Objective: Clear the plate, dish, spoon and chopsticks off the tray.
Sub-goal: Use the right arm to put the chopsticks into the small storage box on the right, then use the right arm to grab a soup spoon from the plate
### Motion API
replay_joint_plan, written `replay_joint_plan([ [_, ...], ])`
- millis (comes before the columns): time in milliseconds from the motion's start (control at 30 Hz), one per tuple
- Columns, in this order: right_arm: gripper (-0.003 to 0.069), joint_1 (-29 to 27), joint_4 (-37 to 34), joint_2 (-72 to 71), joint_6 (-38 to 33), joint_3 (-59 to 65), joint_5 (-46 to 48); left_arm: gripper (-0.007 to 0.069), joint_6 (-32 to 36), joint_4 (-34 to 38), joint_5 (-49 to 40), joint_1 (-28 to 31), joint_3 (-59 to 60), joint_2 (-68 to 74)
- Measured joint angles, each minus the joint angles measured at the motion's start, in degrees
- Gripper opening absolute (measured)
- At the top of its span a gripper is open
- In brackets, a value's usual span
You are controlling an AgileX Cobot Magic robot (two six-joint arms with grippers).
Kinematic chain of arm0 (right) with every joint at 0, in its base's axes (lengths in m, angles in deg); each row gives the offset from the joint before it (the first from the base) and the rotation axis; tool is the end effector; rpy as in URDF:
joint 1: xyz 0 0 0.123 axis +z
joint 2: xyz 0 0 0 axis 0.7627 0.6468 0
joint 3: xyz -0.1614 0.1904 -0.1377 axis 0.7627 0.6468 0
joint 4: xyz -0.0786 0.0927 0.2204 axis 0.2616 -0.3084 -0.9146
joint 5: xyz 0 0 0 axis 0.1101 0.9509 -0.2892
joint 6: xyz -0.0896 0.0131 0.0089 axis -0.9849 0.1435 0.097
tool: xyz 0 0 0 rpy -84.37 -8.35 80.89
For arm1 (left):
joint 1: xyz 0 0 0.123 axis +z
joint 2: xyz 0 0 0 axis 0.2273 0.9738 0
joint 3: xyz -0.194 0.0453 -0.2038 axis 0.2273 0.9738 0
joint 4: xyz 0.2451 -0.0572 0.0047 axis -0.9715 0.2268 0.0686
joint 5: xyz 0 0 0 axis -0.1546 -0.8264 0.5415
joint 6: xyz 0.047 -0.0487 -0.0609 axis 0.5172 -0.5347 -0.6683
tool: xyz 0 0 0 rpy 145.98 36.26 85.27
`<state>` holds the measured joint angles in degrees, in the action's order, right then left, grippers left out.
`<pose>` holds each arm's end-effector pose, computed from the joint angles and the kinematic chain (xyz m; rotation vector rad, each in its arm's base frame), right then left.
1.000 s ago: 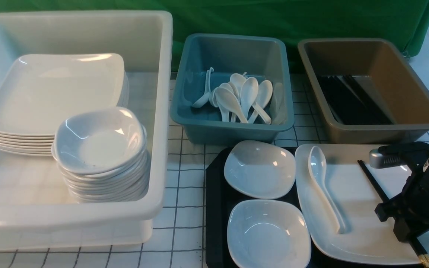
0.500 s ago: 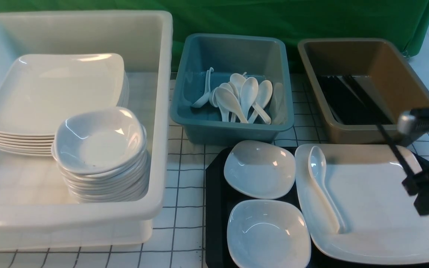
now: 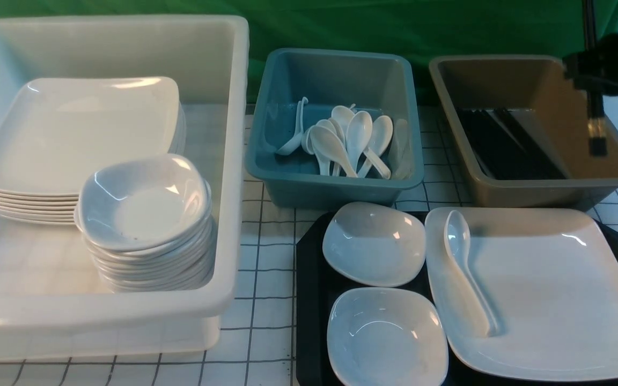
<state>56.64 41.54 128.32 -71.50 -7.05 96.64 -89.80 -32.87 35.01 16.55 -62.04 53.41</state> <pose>0.3677 0.0481 0.3389 -0.2155 2.2064 0.0752 0.0557 0.0034 0.1907 -0.1370 1.7096 -0.0304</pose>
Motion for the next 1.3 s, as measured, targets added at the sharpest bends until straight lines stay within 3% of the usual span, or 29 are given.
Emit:
replay_joint_plan([
  [233,0.0124,0.00,0.00,12.06,2.86,-0.02,-19.97,0.0021,-0.01,0.00,0.00,0.00,0.00,0.00],
  [533,0.0146,0.00,0.00,22.07,5.21,-0.02,-23.75,0.0021,-0.01,0.00,0.00,0.00,0.00,0.00],
  [833,0.0263,0.00,0.00,22.37,5.30,-0.02,-18.10,0.0021,-0.01,0.00,0.00,0.00,0.00,0.00],
  [1000,0.0276,0.00,0.00,18.84,5.28,-0.38,-9.37,0.0021,-0.01,0.00,0.00,0.00,0.00,0.00],
  [1167,0.0195,0.00,-0.02,11.97,4.01,-1.95,3.11,0.0021,-0.01,-0.30,0.00,0.00,0.00,0.00],
  [1300,0.0070,0.00,-0.34,3.71,2.57,-2.34,15.48,0.0021,-0.01,-0.30,0.00,0.00,0.00,0.00],
])
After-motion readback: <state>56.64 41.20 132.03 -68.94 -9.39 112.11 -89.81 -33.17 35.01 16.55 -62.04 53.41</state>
